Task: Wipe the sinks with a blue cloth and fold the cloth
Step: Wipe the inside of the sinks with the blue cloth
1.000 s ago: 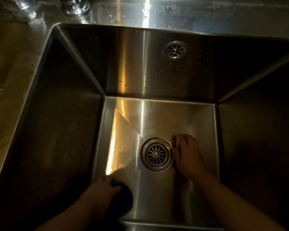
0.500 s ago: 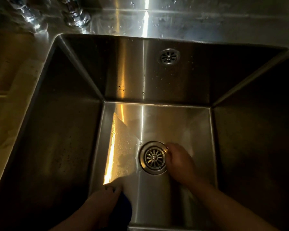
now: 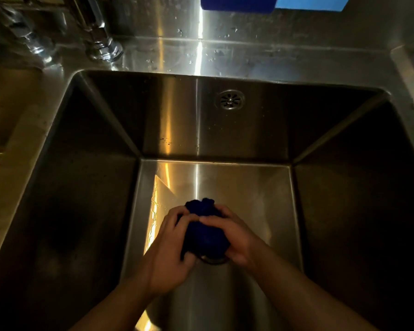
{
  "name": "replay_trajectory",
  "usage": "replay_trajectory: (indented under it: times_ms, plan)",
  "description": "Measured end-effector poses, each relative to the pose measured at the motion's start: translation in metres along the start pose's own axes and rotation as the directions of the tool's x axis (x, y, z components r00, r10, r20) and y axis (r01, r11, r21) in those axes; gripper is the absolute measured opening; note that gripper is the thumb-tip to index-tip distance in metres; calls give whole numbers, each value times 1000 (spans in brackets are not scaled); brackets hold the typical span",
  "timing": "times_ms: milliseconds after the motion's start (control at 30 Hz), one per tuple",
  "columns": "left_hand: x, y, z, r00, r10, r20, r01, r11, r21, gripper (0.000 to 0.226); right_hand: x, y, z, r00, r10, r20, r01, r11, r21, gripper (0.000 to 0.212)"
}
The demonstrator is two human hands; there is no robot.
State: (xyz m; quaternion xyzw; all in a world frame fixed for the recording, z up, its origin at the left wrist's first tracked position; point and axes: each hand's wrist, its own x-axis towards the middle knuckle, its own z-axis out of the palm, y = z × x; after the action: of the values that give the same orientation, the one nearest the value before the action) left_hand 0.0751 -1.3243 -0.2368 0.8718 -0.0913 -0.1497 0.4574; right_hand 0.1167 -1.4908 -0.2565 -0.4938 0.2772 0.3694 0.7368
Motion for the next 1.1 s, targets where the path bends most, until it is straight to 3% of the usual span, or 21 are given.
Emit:
replay_trajectory:
  times_ms: [67, 133, 233, 333, 400, 500, 567, 667, 833, 933, 1000, 1100]
  plan:
    - [-2, -14, -5, 986, -91, -143, 92, 996, 3, 79, 11, -12, -4, 962, -185, -199, 154, 975, -163, 40]
    - [0, -33, -12, 927, -181, -327, 240, 959, 150, 75, 21, -29, -9, 884, -399, -243, 329, 901, -282, 42]
    - [10, -56, -19, 868, -290, -403, 390, 901, 192, 62, 37, -45, -4, 843, -528, -103, 460, 807, -370, 51]
    - [26, -64, -20, 834, -318, -451, 413, 902, 128, 56, 53, -44, 14, 884, -449, 129, 439, 707, -554, 78]
    - [40, -61, -18, 853, -237, -464, 353, 918, 181, 56, 58, -37, 26, 876, -432, 215, 460, 611, -644, 84]
    - [74, -52, -11, 914, -130, -385, 266, 907, 326, 63, 59, -27, 31, 803, -589, 87, 471, 539, -699, 77]
    - [101, -47, -1, 936, -180, -304, 292, 878, 379, 67, 53, -20, 23, 755, -655, -22, 453, 546, -704, 71]
    - [126, -48, 17, 942, -247, -226, 328, 816, 476, 71, 41, -7, -2, 738, -671, -64, 388, 500, -774, 62]
    - [129, -88, -14, 990, -137, -10, 99, 662, 743, 82, 27, 1, -43, 709, -702, -65, 320, 402, -858, 54]
    - [129, -106, -51, 993, 105, 58, -114, 670, 734, 85, 23, -2, -58, 681, -728, -76, 301, 374, -877, 51]
    - [129, -109, -56, 972, 225, 67, -209, 705, 678, 71, 23, -4, -65, 666, -742, -75, 294, 354, -888, 50]
    - [123, -108, -41, 984, 160, 83, -178, 787, 590, 70, 23, -6, -76, 684, -726, -72, 249, 324, -913, 48]
